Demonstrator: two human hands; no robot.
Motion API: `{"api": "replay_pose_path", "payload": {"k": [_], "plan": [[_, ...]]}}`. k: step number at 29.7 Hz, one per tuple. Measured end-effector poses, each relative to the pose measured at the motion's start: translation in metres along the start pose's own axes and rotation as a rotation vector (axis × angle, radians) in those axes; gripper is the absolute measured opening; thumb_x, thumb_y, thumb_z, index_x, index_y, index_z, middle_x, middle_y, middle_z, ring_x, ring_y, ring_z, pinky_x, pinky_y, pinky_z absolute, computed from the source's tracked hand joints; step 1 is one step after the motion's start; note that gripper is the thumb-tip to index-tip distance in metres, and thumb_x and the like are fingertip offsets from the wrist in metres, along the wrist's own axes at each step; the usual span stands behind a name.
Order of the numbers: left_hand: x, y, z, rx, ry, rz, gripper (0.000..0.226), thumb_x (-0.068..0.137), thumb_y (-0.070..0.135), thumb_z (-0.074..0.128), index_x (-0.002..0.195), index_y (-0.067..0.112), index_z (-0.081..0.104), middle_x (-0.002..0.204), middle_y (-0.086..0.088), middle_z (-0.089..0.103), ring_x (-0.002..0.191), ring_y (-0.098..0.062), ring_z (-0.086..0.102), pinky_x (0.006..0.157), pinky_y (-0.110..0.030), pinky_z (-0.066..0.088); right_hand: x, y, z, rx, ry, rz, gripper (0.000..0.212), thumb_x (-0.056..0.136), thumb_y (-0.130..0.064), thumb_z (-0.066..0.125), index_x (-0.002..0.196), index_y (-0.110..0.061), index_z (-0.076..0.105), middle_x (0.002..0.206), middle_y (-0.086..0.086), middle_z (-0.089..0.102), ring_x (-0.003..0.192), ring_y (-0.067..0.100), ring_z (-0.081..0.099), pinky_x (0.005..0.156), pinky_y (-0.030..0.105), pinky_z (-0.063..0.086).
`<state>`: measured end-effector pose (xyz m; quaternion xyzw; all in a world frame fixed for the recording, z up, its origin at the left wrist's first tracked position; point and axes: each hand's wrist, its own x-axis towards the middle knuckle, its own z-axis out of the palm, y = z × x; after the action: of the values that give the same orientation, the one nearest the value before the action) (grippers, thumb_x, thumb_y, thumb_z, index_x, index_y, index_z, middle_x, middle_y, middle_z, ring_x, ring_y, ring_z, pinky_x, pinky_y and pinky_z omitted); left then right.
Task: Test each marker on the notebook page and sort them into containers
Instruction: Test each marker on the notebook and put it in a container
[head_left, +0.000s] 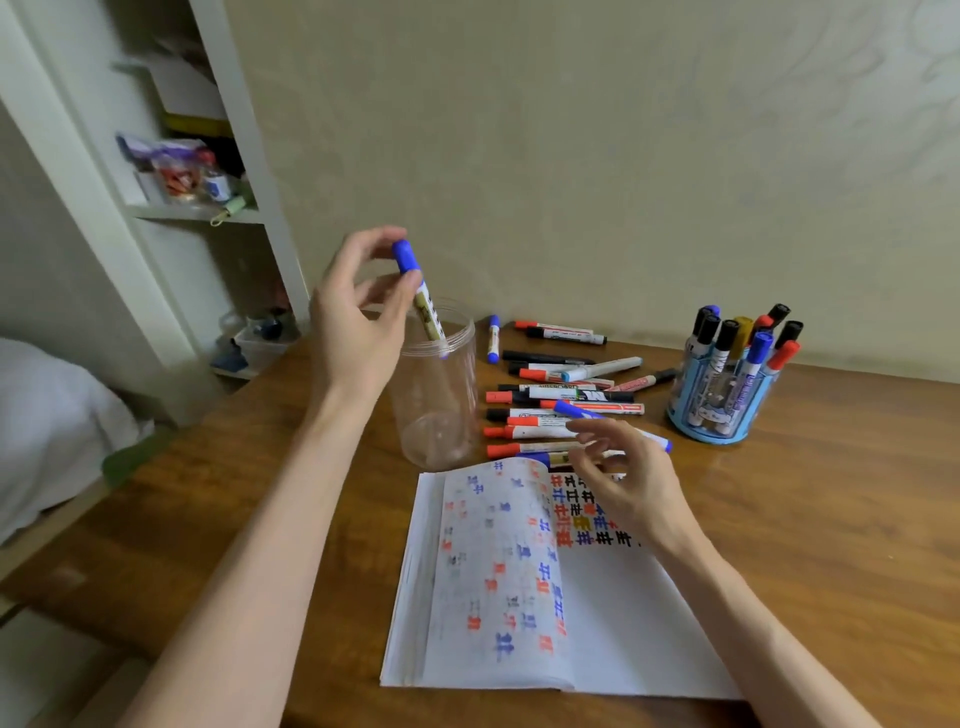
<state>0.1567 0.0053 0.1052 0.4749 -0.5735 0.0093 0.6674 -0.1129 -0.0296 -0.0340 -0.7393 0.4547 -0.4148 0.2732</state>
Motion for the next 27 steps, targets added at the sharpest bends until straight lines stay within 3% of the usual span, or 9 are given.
{"api": "replay_pose_path", "payload": {"k": [5, 8, 15, 18, 21, 24, 27], "plan": [[-0.018, -0.015, -0.001, 0.145, -0.142, -0.013, 0.036, 0.094, 0.005, 0.069, 0.129, 0.01, 0.062, 0.126, 0.001, 0.066, 0.114, -0.008, 0.065, 0.095, -0.02, 0.053, -0.002, 0.003, -0.001, -0.053, 0.015, 0.007, 0.03, 0.095, -0.017, 0.074, 0.123, -0.027, 0.073, 0.106, -0.014, 0.07, 0.097, -0.003, 0.065, 0.077, 0.014, 0.055], [-0.022, -0.017, -0.002, 0.202, -0.175, 0.018, 0.03, 0.098, 0.013, 0.067, 0.127, 0.014, 0.064, 0.123, 0.007, 0.068, 0.117, -0.005, 0.063, 0.099, -0.02, 0.049, 0.0, 0.006, -0.003, -0.159, 0.029, 0.026, 0.024, 0.095, -0.014, 0.074, 0.118, -0.023, 0.075, 0.106, -0.009, 0.069, 0.092, 0.003, 0.065, 0.073, 0.01, 0.049], [-0.035, -0.026, -0.003, 0.228, -0.128, 0.011, 0.02, 0.103, 0.017, 0.059, 0.118, 0.011, 0.07, 0.116, 0.001, 0.071, 0.115, -0.009, 0.063, 0.1, -0.027, 0.051, 0.003, 0.02, -0.005, -0.449, 0.066, -0.04, 0.021, 0.09, -0.019, 0.079, 0.11, -0.021, 0.075, 0.115, 0.002, 0.072, 0.109, 0.025, 0.06, 0.088, 0.04, 0.049], [-0.049, -0.021, 0.0, 0.216, 0.036, 0.083, 0.017, 0.1, 0.004, 0.058, 0.111, 0.003, 0.071, 0.112, -0.007, 0.069, 0.111, -0.017, 0.064, 0.099, -0.033, 0.051, 0.004, 0.026, -0.005, -0.509, 0.047, -0.009, 0.027, 0.091, -0.027, 0.08, 0.117, -0.023, 0.074, 0.12, 0.002, 0.07, 0.114, 0.027, 0.056, 0.086, 0.04, 0.04], [-0.081, -0.007, 0.009, 0.086, 0.136, 0.098, 0.019, 0.095, -0.012, 0.052, 0.099, -0.004, 0.068, 0.099, -0.014, 0.066, 0.097, -0.026, 0.064, 0.086, -0.04, 0.053, 0.008, 0.027, -0.006, -0.564, 0.001, 0.025, 0.026, 0.095, -0.032, 0.076, 0.12, -0.023, 0.076, 0.122, 0.005, 0.064, 0.113, 0.025, 0.048, 0.084, 0.036, 0.033], [-0.115, 0.008, 0.025, -0.041, -0.063, 0.021, 0.02, 0.096, -0.011, 0.053, 0.096, 0.002, 0.069, 0.09, -0.007, 0.069, 0.086, -0.021, 0.067, 0.076, -0.03, 0.054, 0.01, 0.023, -0.011, -0.534, -0.01, 0.049, 0.021, 0.097, -0.032, 0.073, 0.117, -0.023, 0.075, 0.124, 0.004, 0.062, 0.113, 0.023, 0.048, 0.087, 0.037, 0.036], [-0.129, 0.002, 0.045, -0.036, -0.268, -0.098, 0.023, 0.099, -0.003, 0.058, 0.106, 0.013, 0.072, 0.099, 0.006, 0.073, 0.097, -0.016, 0.07, 0.08, -0.027, 0.057, 0.006, 0.013, -0.023, -0.356, -0.02, 0.07, 0.016, 0.1, -0.031, 0.07, 0.115, -0.024, 0.07, 0.121, -0.001, 0.066, 0.111, 0.02, 0.059, 0.086, 0.035, 0.049]]}}
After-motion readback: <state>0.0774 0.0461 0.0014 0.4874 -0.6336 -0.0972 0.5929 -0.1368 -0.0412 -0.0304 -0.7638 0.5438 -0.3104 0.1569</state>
